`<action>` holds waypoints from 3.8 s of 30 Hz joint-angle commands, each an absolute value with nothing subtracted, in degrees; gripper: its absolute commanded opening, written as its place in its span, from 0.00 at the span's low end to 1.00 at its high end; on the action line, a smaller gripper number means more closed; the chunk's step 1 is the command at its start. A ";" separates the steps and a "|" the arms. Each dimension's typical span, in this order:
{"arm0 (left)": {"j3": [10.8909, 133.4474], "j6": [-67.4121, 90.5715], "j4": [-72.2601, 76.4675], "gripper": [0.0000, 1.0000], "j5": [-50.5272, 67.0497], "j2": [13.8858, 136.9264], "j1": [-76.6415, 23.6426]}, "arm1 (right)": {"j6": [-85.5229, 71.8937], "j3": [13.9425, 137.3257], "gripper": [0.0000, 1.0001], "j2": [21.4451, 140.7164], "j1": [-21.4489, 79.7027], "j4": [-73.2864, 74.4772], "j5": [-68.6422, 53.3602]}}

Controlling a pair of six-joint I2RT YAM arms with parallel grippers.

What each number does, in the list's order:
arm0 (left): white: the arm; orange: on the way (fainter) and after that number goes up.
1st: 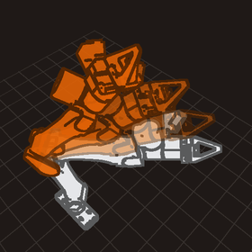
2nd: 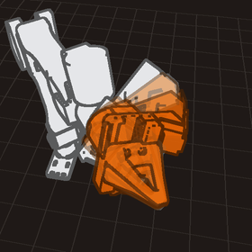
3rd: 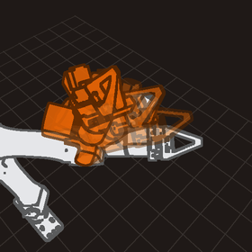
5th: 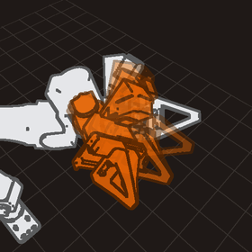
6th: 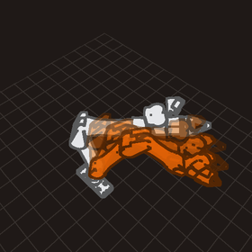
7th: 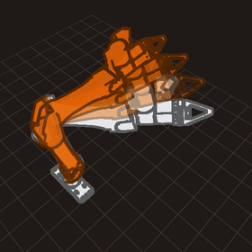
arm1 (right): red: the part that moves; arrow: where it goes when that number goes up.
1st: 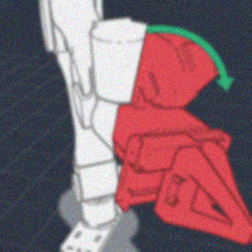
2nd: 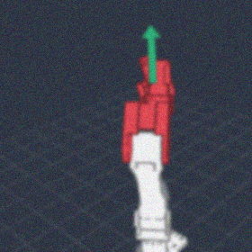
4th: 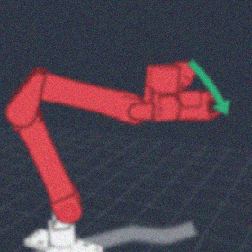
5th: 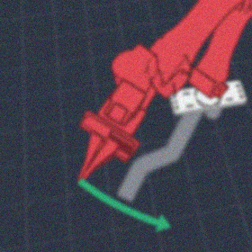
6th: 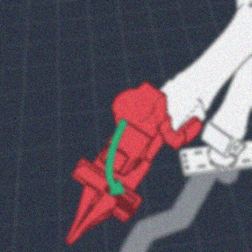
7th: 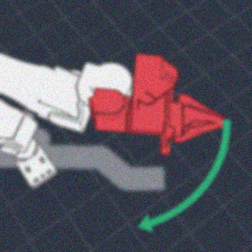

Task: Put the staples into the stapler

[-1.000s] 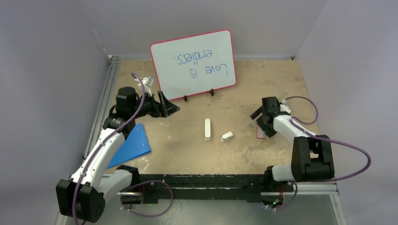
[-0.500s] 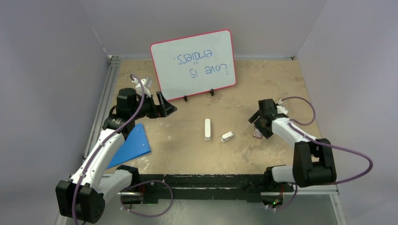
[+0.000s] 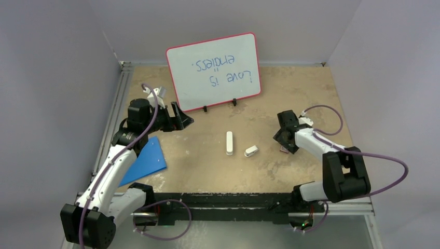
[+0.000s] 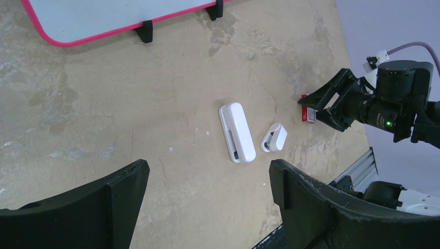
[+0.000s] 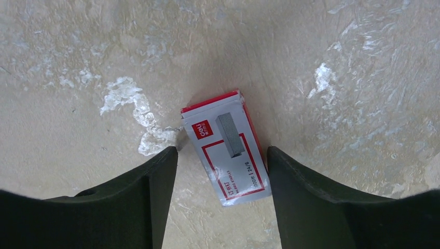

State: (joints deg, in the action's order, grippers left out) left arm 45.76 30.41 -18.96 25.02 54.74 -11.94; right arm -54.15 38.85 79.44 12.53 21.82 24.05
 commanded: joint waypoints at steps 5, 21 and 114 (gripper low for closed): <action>46.91 30.02 -17.55 0.87 24.83 53.89 -11.51 | -52.52 41.91 0.52 82.02 13.45 21.60 26.28; 46.85 32.40 -16.64 0.86 30.75 57.90 -11.51 | -30.71 53.50 0.43 81.68 20.93 7.59 19.02; 19.29 46.85 17.80 0.32 50.32 84.52 -13.92 | 3.90 54.35 0.46 99.01 65.04 -5.55 0.57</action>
State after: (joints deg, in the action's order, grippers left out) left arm 19.25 46.98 13.67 48.69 83.85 -13.32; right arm 3.92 53.28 99.46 64.93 -4.10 0.47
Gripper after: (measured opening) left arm 0.344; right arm 0.465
